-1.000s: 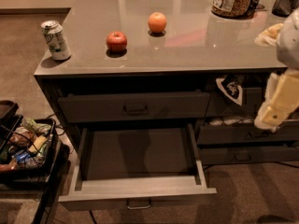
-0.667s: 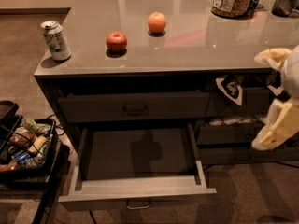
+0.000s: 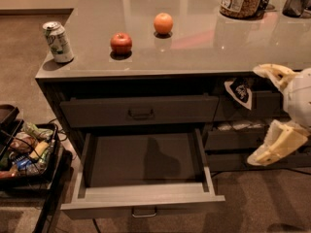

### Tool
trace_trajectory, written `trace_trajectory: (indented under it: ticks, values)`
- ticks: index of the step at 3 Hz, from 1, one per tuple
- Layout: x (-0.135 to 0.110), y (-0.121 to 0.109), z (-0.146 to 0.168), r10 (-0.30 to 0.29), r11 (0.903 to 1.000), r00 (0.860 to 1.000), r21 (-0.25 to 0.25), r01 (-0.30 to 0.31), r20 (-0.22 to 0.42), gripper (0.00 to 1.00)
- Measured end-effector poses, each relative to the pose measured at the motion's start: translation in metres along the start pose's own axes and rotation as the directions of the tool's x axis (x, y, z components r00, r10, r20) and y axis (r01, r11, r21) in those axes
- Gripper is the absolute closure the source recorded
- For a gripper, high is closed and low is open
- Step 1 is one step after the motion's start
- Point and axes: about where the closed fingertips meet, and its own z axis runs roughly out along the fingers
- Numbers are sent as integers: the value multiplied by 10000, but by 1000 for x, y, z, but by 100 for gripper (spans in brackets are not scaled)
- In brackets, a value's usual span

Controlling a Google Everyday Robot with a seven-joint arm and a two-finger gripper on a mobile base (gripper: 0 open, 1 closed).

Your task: Close middle drawer

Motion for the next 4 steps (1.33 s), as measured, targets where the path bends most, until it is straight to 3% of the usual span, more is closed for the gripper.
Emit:
trace_trajectory:
  ticks: [1, 2, 3, 4]
  values:
    - [-1, 0, 0, -14, 10000, 10000, -19, 14, 5, 0]
    - [2, -1, 14, -187, 9983, 9997, -552, 197, 179, 0]
    - [16, 23, 43, -301, 9884, 9961, -1462, 420, 829, 0]
    - [29, 59, 67, 143, 9858, 9899, -1676, 96, 1407, 0]
